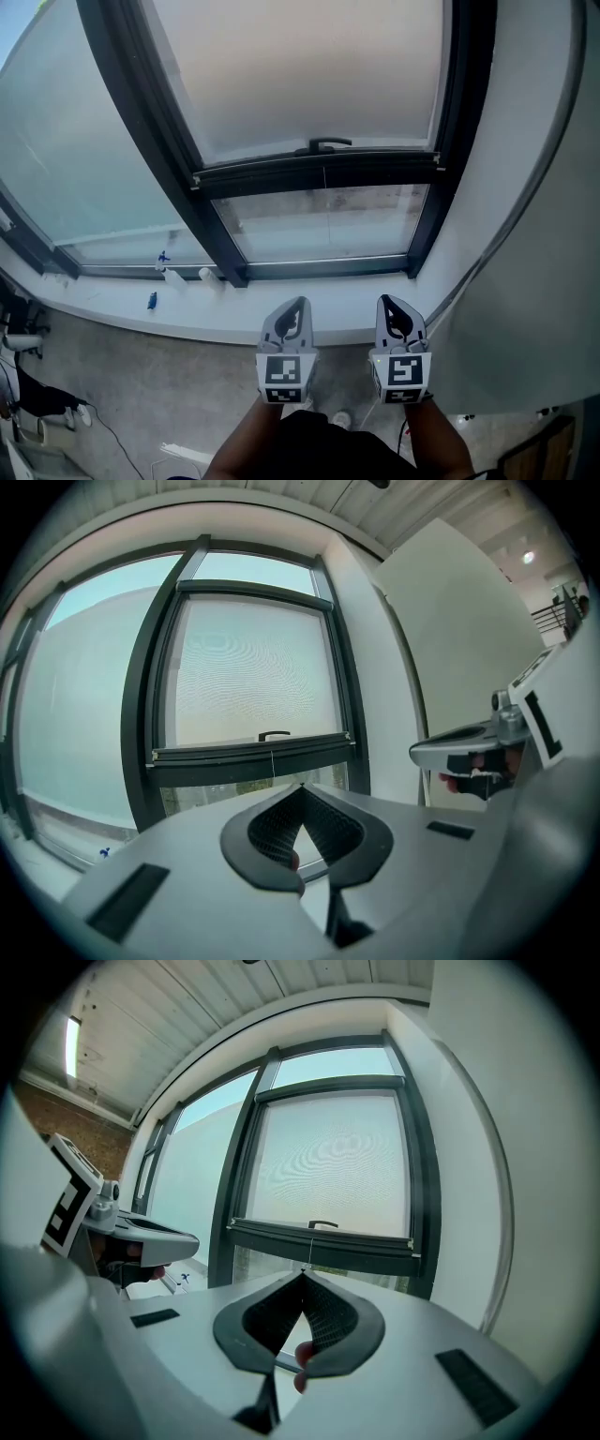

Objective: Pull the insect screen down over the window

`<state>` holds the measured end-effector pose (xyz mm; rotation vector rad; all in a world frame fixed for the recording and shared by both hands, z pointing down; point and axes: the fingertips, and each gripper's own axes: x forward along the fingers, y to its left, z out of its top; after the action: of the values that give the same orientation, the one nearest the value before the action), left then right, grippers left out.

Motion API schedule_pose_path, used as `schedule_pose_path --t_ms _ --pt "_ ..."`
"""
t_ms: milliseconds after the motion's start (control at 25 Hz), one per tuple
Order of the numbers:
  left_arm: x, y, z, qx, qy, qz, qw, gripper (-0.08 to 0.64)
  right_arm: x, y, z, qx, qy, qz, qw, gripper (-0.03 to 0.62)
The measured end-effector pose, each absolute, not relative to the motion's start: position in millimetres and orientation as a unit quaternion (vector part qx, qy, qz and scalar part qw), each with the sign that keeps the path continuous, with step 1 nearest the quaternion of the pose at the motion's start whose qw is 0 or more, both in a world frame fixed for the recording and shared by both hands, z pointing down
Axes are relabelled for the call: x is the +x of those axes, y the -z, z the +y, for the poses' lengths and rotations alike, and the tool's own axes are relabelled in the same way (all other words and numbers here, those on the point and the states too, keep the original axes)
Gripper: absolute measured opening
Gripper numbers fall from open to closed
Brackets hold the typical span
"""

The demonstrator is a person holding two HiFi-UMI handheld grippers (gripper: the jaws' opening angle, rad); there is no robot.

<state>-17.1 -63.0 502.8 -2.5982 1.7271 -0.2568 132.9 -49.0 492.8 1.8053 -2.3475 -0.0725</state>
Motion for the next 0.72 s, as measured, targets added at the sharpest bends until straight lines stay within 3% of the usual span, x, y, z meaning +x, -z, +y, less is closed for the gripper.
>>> schedule_pose_path --t_ms 720 --pt "-70.5 -502.9 -1.5 -0.827 0.073 0.558 0.006 0.003 84.5 -490.5 15.7 0.621 0.026 -0.779 0.085 0.003"
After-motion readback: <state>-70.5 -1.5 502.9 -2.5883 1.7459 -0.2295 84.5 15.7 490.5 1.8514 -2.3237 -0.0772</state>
